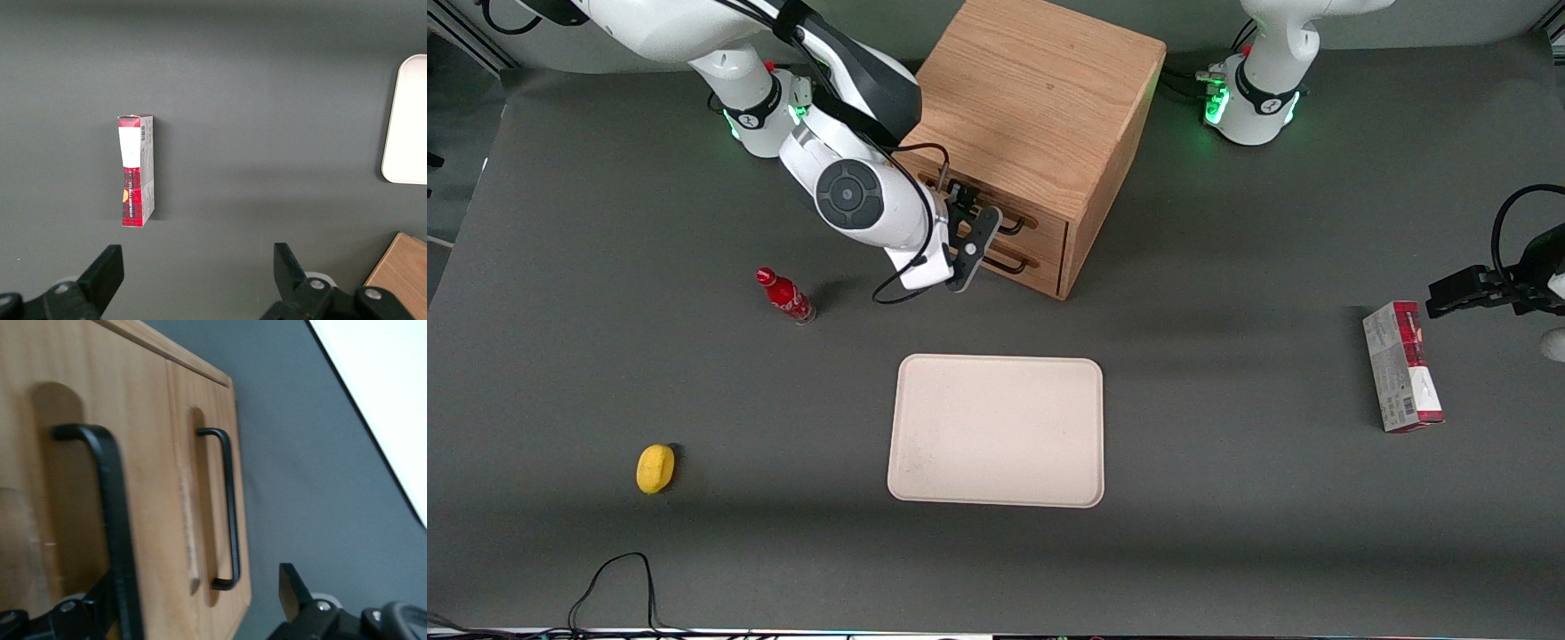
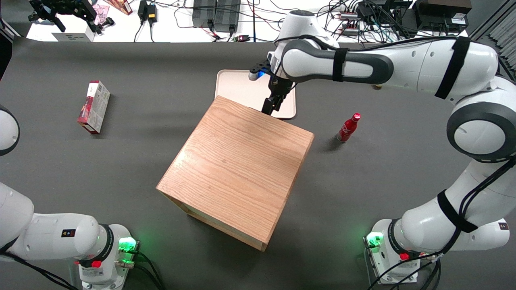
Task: Open upper drawer
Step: 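Pull the handle outward with the right gripper, sliding the drawer open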
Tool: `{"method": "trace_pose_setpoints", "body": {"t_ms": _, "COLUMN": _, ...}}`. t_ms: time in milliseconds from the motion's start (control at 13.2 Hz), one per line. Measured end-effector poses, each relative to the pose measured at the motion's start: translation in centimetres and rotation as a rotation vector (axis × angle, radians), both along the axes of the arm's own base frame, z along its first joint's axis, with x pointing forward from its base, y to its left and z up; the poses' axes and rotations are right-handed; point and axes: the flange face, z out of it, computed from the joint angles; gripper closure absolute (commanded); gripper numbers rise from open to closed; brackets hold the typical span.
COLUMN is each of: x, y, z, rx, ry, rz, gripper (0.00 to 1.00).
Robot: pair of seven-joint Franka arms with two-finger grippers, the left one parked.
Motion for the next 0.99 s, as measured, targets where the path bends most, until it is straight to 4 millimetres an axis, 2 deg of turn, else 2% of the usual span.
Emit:
{"method": "trace_pose_setpoints", "body": {"t_ms": 228, "x": 0.4, "y": 0.0, "z": -0.2, "rx": 0.003, "ry": -0.023, "rz": 0.018, "gripper": 0.00}}
{"method": "trace_pose_setpoints", "body": {"t_ms": 380, "x": 1.9, "y": -0.8, "z": 0.2, "rx": -0.004, "ry": -0.073, "rz": 0.011, "gripper": 0.00}}
{"method": "trace_pose_setpoints", "body": {"t_ms": 987, "x": 11.3, "y": -9.4, "z": 1.1, "rx": 0.015, "ry": -0.180, "rz": -0.028, "gripper": 0.00}}
